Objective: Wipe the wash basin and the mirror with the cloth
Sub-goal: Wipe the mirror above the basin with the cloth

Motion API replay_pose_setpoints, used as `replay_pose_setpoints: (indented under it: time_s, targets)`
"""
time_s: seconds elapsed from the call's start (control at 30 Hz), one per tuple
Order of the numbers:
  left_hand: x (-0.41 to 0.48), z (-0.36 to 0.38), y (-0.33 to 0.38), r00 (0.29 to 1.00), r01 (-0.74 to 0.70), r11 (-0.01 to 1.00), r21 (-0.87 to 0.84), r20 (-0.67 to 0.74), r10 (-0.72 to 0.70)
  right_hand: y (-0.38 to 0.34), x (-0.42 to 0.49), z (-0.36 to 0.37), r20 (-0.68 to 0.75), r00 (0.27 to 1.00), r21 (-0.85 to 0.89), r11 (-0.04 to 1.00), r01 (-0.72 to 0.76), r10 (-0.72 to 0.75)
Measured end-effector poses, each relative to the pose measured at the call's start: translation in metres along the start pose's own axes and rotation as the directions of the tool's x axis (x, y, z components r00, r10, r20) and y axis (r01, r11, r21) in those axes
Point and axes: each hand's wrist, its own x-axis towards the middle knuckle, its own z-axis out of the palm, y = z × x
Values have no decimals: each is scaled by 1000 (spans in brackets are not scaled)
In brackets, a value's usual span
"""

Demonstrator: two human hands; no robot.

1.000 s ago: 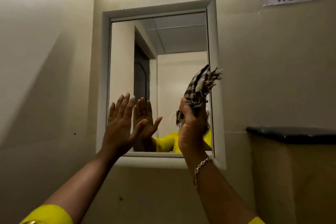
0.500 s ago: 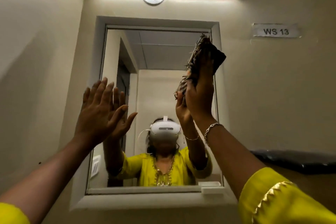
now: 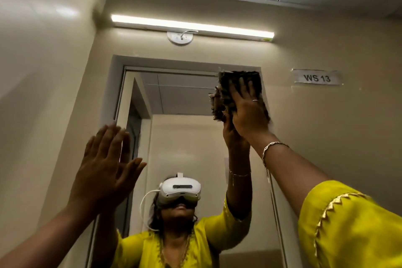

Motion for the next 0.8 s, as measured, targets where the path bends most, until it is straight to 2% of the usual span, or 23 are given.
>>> replay_pose_setpoints:
  time_s: [0.1,0.17,0.23,0.37,0.47,0.6,0.67,0.73,0.8]
  targets:
    - [4,1,3,999,6,1000,20,-33,-5,0,5,2,228,973,-86,996,3,17]
    - [7,4,4,999,25,999,20,-37,-24,-3,7,-1,282,958,-73,997,-27,47]
    - [10,6,3,999,32,999,24,-38,-32,-6,10,-7,252,965,-47,997,-62,72]
    - [8,8,1,1000,19,998,53,-20,-18,-10,12,-14,145,989,-163,987,-6,30]
    - [8,9,1,1000,23,997,73,-7,-23,-8,14,-14,110,994,-47,999,-12,18]
    - [8,11,-2,1000,1,995,97,-11,0,-3,21,-14,189,982,62,997,-41,28]
    - [7,12,-5,1000,4,996,86,-15,-2,2,23,-12,168,985,80,996,-45,31]
    - [8,12,-5,1000,8,998,70,-25,-6,6,21,-7,131,991,34,999,-18,13]
    - [7,14,-6,999,6,998,69,-43,-3,9,17,1,108,994,-82,996,31,-22]
